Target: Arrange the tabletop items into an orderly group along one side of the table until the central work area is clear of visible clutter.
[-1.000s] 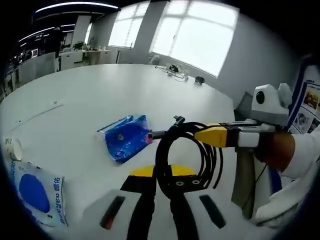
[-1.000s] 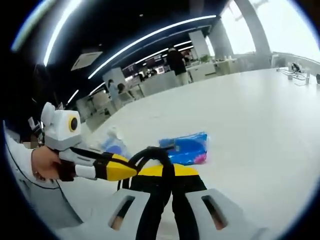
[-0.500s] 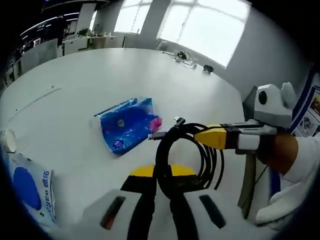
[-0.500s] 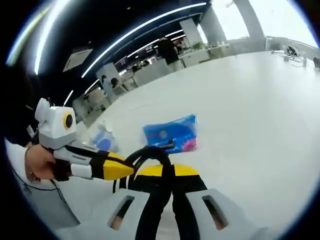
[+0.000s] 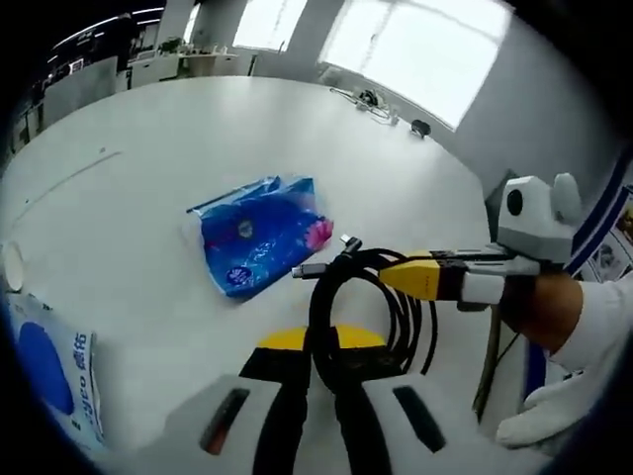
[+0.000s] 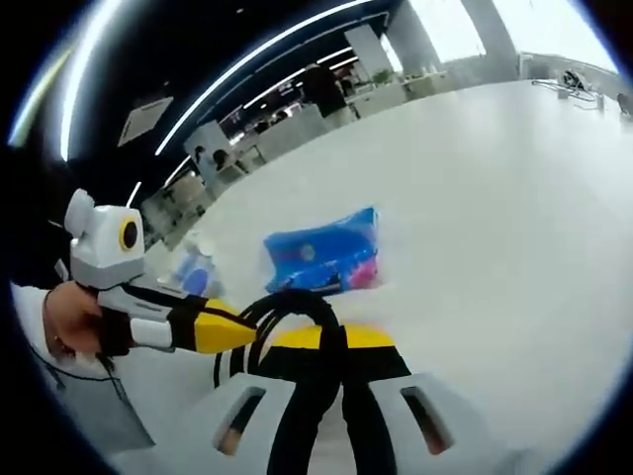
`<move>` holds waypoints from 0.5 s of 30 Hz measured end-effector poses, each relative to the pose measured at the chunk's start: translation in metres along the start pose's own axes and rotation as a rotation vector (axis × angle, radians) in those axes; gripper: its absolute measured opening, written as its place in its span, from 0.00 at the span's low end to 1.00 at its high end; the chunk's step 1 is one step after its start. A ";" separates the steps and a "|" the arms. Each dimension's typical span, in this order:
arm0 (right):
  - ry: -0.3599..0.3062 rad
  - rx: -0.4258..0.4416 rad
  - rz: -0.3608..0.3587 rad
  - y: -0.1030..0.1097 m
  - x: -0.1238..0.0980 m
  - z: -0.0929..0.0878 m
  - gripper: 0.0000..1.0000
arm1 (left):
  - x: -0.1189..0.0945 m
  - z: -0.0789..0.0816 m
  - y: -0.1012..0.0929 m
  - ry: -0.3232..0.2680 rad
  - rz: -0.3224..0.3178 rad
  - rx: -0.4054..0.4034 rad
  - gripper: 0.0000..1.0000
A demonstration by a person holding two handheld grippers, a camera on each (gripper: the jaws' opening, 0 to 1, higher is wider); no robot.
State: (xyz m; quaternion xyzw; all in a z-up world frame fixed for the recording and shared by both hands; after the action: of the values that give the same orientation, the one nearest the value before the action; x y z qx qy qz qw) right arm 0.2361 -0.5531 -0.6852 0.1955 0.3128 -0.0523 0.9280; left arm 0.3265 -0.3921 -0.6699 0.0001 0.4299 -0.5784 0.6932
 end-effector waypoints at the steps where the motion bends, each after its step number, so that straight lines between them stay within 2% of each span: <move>1: 0.008 0.005 0.002 0.001 0.001 -0.001 0.02 | 0.001 -0.001 0.001 0.009 0.002 -0.004 0.04; 5: 0.014 0.000 -0.001 0.000 0.005 -0.003 0.03 | 0.002 -0.003 0.004 0.023 -0.006 -0.049 0.04; 15: 0.025 -0.003 -0.008 -0.003 0.010 -0.007 0.03 | 0.004 -0.003 0.009 0.010 -0.015 -0.107 0.04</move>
State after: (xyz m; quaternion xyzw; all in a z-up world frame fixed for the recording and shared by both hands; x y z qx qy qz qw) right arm 0.2396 -0.5532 -0.6971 0.1937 0.3253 -0.0531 0.9240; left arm 0.3322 -0.3911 -0.6791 -0.0374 0.4636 -0.5596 0.6859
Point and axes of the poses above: the point that each gripper's makers call its tool centre point, and the gripper's own axes: x roughly forward along the fingers, y roughly to its left, z roughly out of its top, the point moved 10 cm from there along -x, roughly backward along the fingers, and after that the axes turned 12 degrees about -z, right-handed, at the moved point
